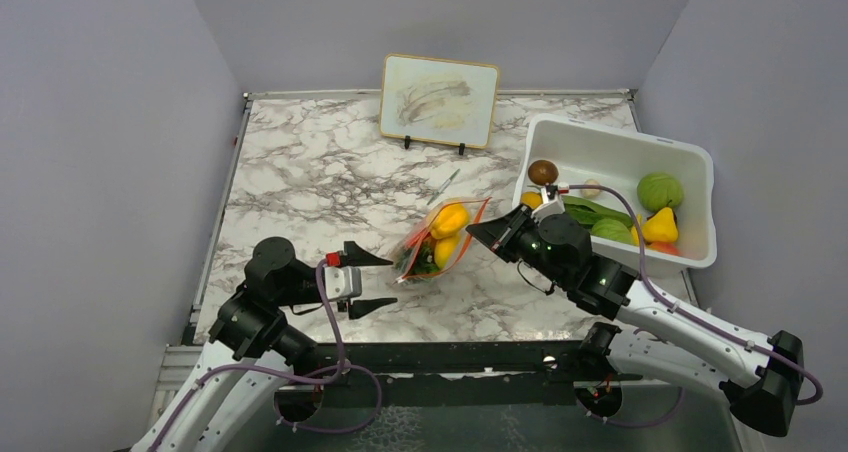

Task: Place the food in the zip-top bag and seal the zipper
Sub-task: Zip the zipper food storage bag at the center of the board.

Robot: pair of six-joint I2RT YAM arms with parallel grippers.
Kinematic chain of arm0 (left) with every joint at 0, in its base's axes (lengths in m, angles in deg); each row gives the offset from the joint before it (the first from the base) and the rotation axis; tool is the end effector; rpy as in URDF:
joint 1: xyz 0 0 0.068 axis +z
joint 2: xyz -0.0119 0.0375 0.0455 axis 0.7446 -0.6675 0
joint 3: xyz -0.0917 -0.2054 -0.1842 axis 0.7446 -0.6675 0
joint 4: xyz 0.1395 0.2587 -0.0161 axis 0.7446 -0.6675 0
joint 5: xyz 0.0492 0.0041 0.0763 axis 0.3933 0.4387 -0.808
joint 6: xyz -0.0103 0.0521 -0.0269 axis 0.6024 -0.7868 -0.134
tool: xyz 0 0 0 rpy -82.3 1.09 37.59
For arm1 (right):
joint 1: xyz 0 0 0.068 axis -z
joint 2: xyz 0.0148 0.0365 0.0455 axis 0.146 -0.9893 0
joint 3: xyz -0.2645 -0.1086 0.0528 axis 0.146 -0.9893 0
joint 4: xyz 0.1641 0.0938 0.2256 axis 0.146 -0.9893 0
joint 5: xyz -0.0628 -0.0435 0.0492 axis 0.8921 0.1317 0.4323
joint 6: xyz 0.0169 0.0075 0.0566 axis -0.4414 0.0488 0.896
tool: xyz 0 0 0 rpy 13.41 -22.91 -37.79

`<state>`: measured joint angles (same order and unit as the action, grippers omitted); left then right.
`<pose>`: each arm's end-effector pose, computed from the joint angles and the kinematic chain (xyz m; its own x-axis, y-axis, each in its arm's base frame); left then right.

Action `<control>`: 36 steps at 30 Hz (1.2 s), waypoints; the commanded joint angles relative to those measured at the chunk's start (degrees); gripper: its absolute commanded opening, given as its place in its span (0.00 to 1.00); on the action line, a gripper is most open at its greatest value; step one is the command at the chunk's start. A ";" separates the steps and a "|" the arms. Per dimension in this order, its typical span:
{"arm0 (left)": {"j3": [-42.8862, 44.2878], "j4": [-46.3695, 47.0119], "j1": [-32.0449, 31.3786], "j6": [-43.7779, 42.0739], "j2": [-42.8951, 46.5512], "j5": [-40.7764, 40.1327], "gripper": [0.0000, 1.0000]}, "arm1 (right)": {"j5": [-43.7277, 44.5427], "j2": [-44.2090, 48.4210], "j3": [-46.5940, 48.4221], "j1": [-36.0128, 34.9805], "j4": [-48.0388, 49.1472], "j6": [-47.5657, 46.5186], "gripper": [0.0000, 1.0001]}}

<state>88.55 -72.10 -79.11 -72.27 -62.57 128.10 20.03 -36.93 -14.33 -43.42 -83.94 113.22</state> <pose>0.0866 -0.0917 0.3118 0.1739 0.1301 -0.9761 0.9765 0.1051 0.1880 0.1474 0.1711 0.2873 -0.6609 0.6486 -0.3774 -0.0056 0.4987 0.8668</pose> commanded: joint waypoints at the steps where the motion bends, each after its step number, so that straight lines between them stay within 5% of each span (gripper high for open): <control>1: -1.47 -2.03 -0.13 -3.95 0.31 -4.39 0.63 | 2.97 0.56 0.99 -0.40 -0.28 0.17 0.01; 16: -8.24 14.19 -0.14 3.28 -1.79 -5.64 0.49 | 1.14 -0.41 0.65 -0.37 0.74 1.74 0.01; 22: -8.85 17.13 -0.18 3.36 -3.79 -6.56 0.18 | 0.50 0.35 0.21 -0.40 -0.69 -1.23 0.01; 25: -8.57 17.93 -0.18 3.65 -3.34 -6.52 0.00 | -0.57 3.11 -0.45 -0.40 -0.30 -11.10 0.13; 28: -8.74 18.99 -0.13 4.53 -3.19 -5.27 0.00 | -2.42 7.25 -0.50 -0.40 -1.74 -24.93 0.29; 36: -9.23 22.30 -0.13 7.69 -2.40 -3.93 0.00 | -21.16 15.26 2.56 -0.40 -0.93 -60.15 0.44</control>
<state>79.96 -55.14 -79.11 -67.20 -65.95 122.26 11.77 -23.89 -14.22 -43.42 -85.65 75.83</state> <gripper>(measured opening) 0.010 0.413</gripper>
